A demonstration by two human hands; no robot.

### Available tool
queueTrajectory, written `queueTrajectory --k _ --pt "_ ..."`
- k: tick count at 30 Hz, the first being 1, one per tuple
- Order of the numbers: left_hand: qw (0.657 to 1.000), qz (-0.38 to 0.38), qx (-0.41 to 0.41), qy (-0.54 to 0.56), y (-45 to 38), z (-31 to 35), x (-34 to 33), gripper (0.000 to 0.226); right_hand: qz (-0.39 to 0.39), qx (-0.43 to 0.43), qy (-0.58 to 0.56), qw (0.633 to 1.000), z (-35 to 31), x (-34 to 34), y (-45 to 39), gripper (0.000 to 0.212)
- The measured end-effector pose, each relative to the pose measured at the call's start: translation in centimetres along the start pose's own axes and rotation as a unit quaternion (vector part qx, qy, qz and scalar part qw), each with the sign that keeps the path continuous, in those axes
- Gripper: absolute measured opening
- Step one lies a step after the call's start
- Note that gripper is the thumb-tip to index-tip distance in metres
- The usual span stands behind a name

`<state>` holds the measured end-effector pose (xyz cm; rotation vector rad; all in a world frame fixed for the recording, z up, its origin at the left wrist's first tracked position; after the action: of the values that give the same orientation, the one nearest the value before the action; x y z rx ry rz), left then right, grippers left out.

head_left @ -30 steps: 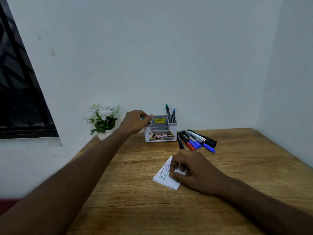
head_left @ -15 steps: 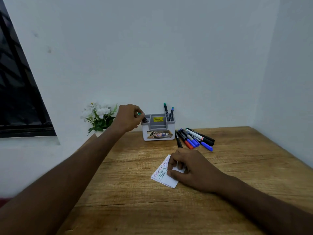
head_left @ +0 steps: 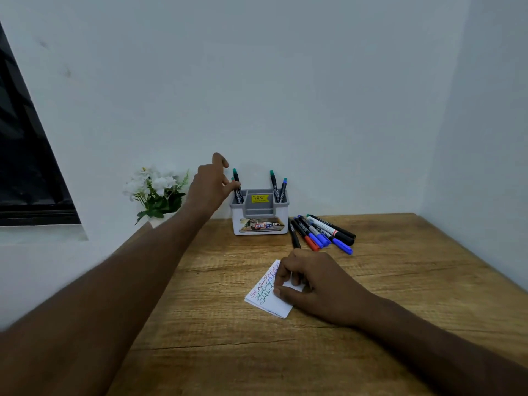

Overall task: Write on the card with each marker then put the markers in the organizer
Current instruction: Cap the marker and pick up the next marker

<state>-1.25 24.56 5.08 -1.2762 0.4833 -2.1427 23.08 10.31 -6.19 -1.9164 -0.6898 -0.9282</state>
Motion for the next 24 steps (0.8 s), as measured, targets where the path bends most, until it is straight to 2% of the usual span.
queueTrajectory --k 3,5,7,8,10,12,14,16,18,22,24 --pt "0.998 0.029 0.021 0.047 1.7 -1.2 1.5 0.033 0.004 0.007 0.0 1.0 -0.3 0.1 -0.1 0.005" --pt "0.998 0.038 0.006 0.05 3.7 -1.2 2.9 0.021 0.007 0.009 0.001 1.0 -0.5 0.2 0.0 0.003" --pt "0.999 0.016 -0.04 0.031 6.5 -0.3 3.7 0.008 0.007 0.008 0.0 1.0 -0.6 0.2 0.0 0.003" --pt "0.997 -0.018 -0.069 0.028 8.2 0.2 3.7 0.006 0.008 0.008 0.002 1.0 -0.7 0.2 0.0 0.003" --pt "0.984 -0.13 -0.114 0.037 12.2 1.2 2.5 0.01 0.003 0.002 0.01 1.0 -0.9 0.2 -0.1 0.006" --pt "0.96 -0.233 -0.153 0.04 16.4 1.9 1.2 0.026 -0.005 0.0 0.026 1.0 -1.1 0.2 -0.3 0.009" --pt "0.939 -0.294 -0.174 0.032 19.5 2.2 -0.1 0.034 0.018 -0.01 0.045 0.999 -0.8 1.0 -0.5 0.009" --pt "0.931 -0.315 -0.178 0.037 20.9 2.2 -0.8 0.039 0.071 -0.035 0.065 0.995 0.7 2.5 -0.7 0.015" --pt "0.928 -0.321 -0.181 0.054 21.3 2.3 -1.0 0.039 0.085 -0.051 0.116 0.988 2.2 3.7 -1.0 0.022" --pt "0.926 -0.323 -0.191 0.052 21.5 2.2 -1.1 0.042 -0.003 -0.057 0.194 0.979 3.6 2.7 -1.4 0.033" --pt "0.927 -0.319 -0.196 0.037 21.5 2.3 -1.1 0.042 -0.014 -0.045 0.201 0.979 3.2 2.8 -1.3 0.036"
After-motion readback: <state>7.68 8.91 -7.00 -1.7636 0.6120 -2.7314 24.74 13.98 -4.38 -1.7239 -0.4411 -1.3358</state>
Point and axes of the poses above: each hand's wrist, its own y-axis away from the middle knuckle, its own x-axis out of the back of the hand, z = x × y, the point moved 10 cm from there along -y, towards the middle knuckle, and after that the axes turned 14 degrees about x, right-handed, at the moved point
